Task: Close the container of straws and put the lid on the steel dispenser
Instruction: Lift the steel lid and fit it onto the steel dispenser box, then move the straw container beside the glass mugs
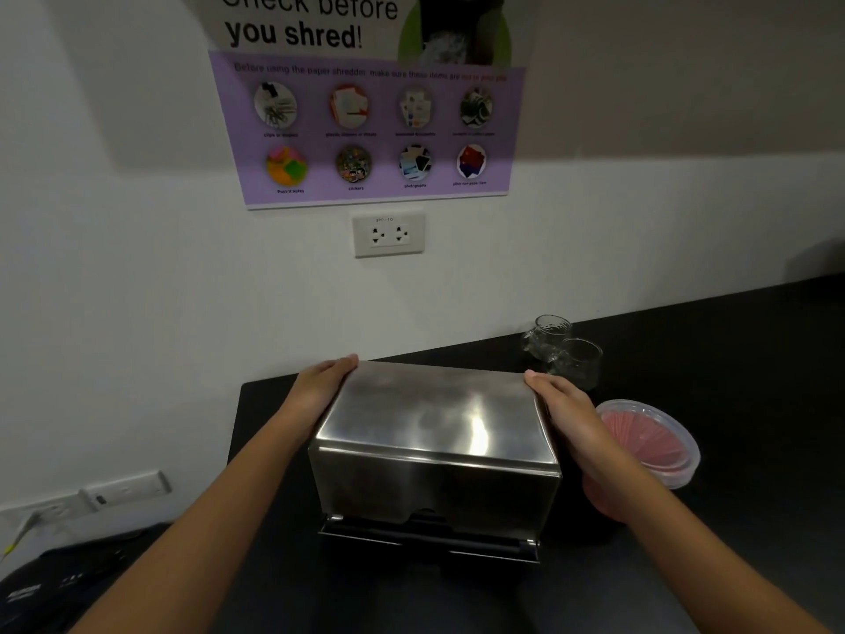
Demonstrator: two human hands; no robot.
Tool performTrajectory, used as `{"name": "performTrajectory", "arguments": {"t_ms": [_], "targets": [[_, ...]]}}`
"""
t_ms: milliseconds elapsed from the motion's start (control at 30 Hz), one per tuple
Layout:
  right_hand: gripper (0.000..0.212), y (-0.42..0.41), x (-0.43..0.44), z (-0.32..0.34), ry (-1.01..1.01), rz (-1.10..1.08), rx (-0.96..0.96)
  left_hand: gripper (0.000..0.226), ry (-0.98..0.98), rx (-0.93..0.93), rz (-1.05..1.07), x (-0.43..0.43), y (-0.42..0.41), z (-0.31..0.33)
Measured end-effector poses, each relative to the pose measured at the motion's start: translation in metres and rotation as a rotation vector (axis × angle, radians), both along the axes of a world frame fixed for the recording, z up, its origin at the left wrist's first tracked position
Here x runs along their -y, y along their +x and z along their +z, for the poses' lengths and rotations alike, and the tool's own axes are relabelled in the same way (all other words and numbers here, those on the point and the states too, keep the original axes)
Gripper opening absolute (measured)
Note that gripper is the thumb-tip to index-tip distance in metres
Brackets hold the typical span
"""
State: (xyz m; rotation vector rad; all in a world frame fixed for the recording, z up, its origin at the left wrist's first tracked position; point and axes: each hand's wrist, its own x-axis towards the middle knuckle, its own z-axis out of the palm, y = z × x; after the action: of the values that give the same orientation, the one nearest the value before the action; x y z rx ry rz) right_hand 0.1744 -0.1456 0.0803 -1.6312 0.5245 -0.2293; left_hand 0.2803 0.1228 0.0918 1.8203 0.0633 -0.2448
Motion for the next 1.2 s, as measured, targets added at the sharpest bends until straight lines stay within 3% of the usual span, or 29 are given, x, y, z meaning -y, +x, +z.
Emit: {"name": "performTrajectory", "arguments": {"t_ms": [267, 367, 467, 900, 1200], "targets": [[0.024, -0.014, 0.01, 0.008, -0.008, 0.042, 0.065, 0.034, 0.024, 0.279, 0.065, -0.012, -0.024, 0.004], [0.009, -0.023, 0.016, 0.016, -0.021, 0.035, 0.108, 0.028, 0.003, 0.39, 0.025, -0.008, -0.035, 0.017], [0.015, -0.034, 0.024, 0.026, -0.05, 0.016, 0.145, 0.021, -0.022, 0.462, -0.056, 0.009, -0.046, 0.034], [0.012, -0.067, 0.103, 0.042, -0.145, -0.016, 0.192, 0.015, -0.175, 0.438, -0.347, 0.139, -0.103, 0.063], [0.014, -0.051, 0.183, 0.027, -0.218, 0.169, 0.109, 0.021, -0.225, 0.353, -0.287, 0.228, -0.131, 0.054]]}}
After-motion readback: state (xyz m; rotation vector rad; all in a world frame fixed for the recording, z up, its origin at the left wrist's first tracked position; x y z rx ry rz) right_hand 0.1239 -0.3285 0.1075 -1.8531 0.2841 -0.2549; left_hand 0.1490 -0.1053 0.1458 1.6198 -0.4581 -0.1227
